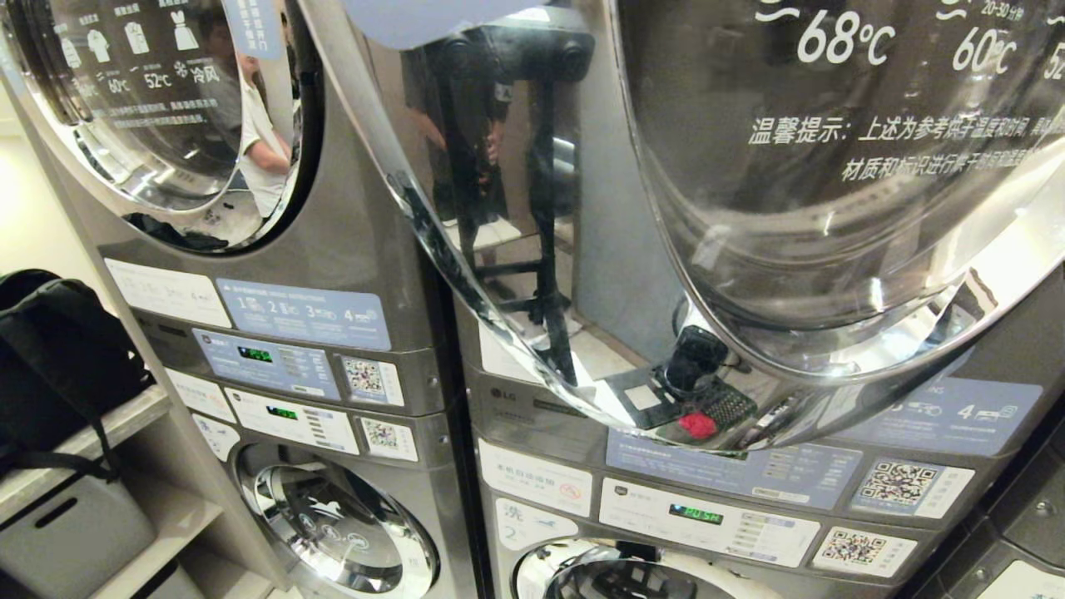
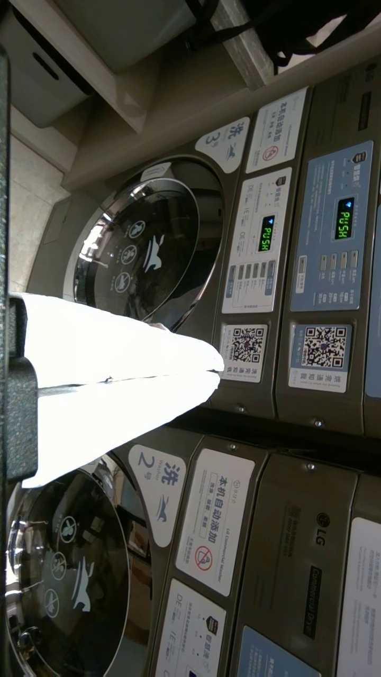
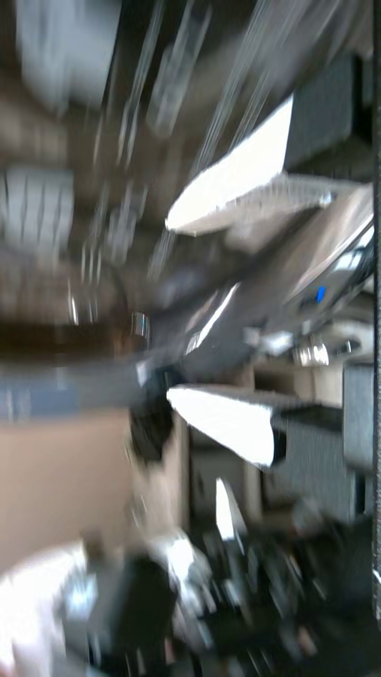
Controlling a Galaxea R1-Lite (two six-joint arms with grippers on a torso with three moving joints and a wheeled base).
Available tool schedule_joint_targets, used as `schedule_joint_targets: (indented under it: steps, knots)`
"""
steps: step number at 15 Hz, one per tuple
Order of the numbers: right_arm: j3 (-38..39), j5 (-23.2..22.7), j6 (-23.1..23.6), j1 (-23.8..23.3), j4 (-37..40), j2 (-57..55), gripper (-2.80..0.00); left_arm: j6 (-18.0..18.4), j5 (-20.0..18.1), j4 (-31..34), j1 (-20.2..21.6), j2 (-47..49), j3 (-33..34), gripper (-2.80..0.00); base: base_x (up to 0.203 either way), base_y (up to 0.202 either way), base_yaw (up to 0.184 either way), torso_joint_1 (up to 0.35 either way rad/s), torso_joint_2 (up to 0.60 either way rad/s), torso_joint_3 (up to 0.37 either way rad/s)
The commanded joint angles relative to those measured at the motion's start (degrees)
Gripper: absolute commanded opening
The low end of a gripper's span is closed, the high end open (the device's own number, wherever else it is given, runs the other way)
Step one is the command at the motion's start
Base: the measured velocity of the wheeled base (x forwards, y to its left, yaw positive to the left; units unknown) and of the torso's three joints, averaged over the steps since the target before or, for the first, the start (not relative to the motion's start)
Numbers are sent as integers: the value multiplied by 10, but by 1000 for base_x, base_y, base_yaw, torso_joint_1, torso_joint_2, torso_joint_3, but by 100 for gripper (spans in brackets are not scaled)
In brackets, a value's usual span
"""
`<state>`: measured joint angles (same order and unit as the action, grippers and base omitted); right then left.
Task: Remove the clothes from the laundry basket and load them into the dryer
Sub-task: Open the dryer
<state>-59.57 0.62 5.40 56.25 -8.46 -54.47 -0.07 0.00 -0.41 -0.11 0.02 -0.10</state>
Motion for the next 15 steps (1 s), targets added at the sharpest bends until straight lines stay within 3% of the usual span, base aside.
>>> schedule_joint_targets:
  steps: [1, 4, 5, 9, 12, 14, 15]
  knots:
    - [20, 134, 2, -1, 5, 56, -280, 0, 0, 0, 0, 0, 0, -280, 0, 0, 0, 0, 0, 0]
    - [53, 287, -10, -3, 41, 102, -280, 0, 0, 0, -1, 0, 0, -280, 0, 0, 0, 0, 0, 0]
    - [64, 303, -22, -3, 46, 110, -280, 0, 0, 0, 0, 0, 0, -280, 0, 0, 0, 0, 0, 0]
    - [104, 304, -24, -1, 47, 114, -280, 0, 0, 0, 0, 0, 0, -280, 0, 0, 0, 0, 0, 0]
    - [177, 304, -60, -21, 48, 134, -280, 0, 0, 0, 0, 0, 0, -280, 0, 0, 0, 0, 0, 0]
    - [233, 284, -81, -113, 50, 147, -280, 0, 0, 0, 0, 0, 0, -280, 0, 0, 0, 0, 0, 0]
    - [268, 253, -89, -185, 46, 157, -280, 0, 0, 0, 0, 0, 0, -280, 0, 0, 0, 0, 0, 0]
